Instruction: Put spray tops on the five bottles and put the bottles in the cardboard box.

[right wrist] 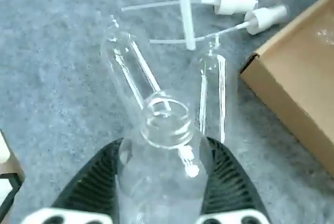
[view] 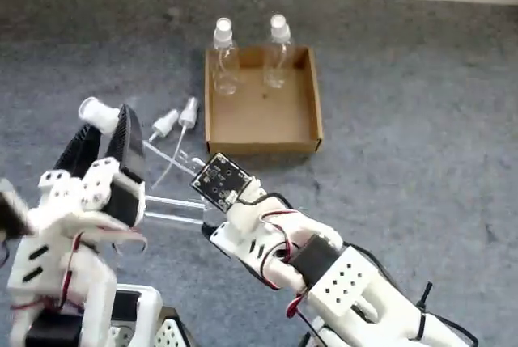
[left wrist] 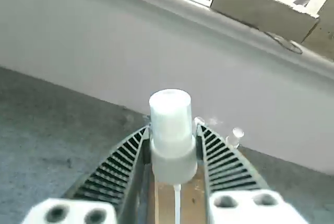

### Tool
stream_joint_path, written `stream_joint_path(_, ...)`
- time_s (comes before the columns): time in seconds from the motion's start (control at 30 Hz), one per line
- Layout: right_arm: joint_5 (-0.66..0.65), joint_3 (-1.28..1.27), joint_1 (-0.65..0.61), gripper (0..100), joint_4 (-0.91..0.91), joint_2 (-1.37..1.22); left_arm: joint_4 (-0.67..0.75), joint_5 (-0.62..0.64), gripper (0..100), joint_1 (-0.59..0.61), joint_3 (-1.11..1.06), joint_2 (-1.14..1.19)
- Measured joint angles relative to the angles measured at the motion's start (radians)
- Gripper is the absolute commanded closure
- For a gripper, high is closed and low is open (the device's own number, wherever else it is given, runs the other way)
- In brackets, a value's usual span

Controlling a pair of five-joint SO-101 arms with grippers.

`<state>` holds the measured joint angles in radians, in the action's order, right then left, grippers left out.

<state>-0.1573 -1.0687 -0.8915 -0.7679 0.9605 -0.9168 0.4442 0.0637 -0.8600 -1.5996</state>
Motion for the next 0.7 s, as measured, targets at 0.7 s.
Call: stream_joint_path(0.7,0.000,0.000,0.002,99.5,0.000,0.000,0.008,-0.057,100,-0.170,-0.241,-0.117)
